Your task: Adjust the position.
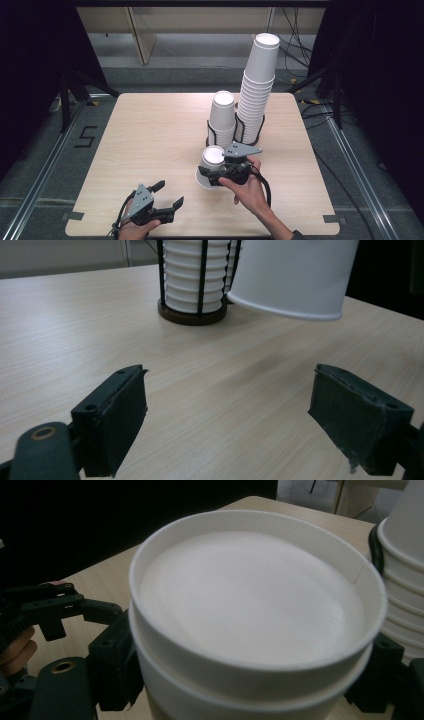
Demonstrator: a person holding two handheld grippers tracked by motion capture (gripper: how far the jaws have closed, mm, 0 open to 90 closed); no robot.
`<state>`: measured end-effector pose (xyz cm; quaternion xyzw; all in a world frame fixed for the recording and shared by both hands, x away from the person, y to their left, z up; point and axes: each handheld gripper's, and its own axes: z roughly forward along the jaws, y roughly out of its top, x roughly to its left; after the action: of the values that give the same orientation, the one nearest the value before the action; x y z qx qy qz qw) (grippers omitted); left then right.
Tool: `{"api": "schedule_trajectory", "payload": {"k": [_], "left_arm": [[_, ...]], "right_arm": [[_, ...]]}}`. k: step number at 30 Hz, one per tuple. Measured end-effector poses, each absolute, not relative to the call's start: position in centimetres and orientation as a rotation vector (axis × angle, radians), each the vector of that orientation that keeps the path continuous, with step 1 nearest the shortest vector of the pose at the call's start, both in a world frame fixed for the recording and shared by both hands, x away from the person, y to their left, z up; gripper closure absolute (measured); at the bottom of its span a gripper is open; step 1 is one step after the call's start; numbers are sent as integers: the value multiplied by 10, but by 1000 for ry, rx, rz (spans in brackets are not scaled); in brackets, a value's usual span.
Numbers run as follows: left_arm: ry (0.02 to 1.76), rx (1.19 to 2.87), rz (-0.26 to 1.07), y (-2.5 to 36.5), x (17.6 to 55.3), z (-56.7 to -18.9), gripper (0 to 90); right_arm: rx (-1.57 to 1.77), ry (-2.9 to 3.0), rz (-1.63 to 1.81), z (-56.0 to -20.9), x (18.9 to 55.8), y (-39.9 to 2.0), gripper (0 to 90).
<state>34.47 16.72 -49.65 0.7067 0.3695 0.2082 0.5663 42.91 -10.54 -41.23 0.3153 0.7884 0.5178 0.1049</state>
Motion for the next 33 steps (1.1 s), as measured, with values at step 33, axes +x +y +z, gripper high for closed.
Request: {"api": "schedule_trajectory", "payload": {"k": [33], "left_arm": [[736, 1673, 426, 134, 349, -499, 23]], "right_arm": [[787, 2458, 1631, -424, 403, -64, 212]]}}
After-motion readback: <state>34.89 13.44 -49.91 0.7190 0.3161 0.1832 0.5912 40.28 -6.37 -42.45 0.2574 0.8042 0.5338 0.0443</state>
